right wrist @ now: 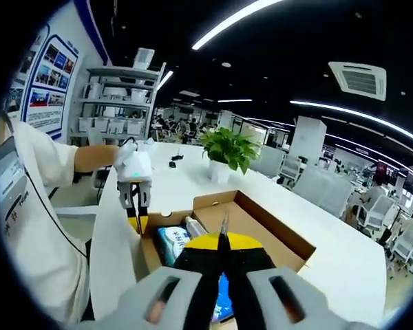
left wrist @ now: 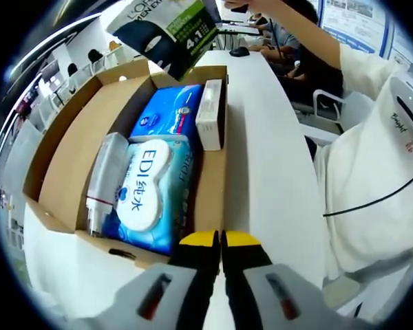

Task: Operate the shoe box by opening the lid, removing the specified soft item, and placing it in the target area until the item is outside and the box remains undamaged.

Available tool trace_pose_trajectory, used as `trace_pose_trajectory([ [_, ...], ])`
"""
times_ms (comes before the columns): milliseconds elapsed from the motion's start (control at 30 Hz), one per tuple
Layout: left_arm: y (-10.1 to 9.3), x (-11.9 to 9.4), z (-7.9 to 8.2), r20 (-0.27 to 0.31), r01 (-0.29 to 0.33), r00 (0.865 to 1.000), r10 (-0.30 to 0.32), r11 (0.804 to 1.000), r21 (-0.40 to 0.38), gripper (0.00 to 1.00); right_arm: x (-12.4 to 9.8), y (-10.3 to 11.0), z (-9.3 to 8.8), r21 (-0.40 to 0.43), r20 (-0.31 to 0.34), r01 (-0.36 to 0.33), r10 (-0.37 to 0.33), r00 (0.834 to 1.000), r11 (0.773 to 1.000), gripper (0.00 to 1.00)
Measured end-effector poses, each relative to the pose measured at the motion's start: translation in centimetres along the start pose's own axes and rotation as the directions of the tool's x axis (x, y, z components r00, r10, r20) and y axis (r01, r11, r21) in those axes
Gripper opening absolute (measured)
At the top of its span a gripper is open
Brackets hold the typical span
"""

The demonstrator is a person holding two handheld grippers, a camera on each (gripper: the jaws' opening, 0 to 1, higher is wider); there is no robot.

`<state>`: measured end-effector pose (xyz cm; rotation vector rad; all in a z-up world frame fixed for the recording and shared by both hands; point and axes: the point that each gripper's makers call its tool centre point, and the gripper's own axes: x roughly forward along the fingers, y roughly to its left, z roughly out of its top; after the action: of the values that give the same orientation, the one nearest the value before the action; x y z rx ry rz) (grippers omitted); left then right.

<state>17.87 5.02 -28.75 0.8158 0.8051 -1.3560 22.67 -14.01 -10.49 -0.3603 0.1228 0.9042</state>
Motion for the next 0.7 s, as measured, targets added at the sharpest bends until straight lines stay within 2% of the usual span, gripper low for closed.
trace_pose_trajectory([
  [200, 0.0, 0.0, 0.0, -0.002, 0.0, 1.0, 0.0, 1.0, -0.001, 0.02, -1.0, -1.6, -0.3, 0.017, 0.01, 0.042, -0.043, 0.999, 0.999, 0.0],
  [433, -0.1, 0.0, 0.0, -0.001, 0.0, 1.0, 0.0, 1.0, 0.0, 0.02, -1.9, -2.3, -0.1, 0.022, 0.027, 0.07, -0.071, 0.997, 0.997, 0.0],
  [700, 0.1, -0.1, -0.1, 0.003, -0.003, 1.0, 0.003, 1.0, 0.0, 0.02, -3.2, -3.6, 0.1, -0.006, 0.046, 0.125, -0.125, 0.991, 0.992, 0.0],
])
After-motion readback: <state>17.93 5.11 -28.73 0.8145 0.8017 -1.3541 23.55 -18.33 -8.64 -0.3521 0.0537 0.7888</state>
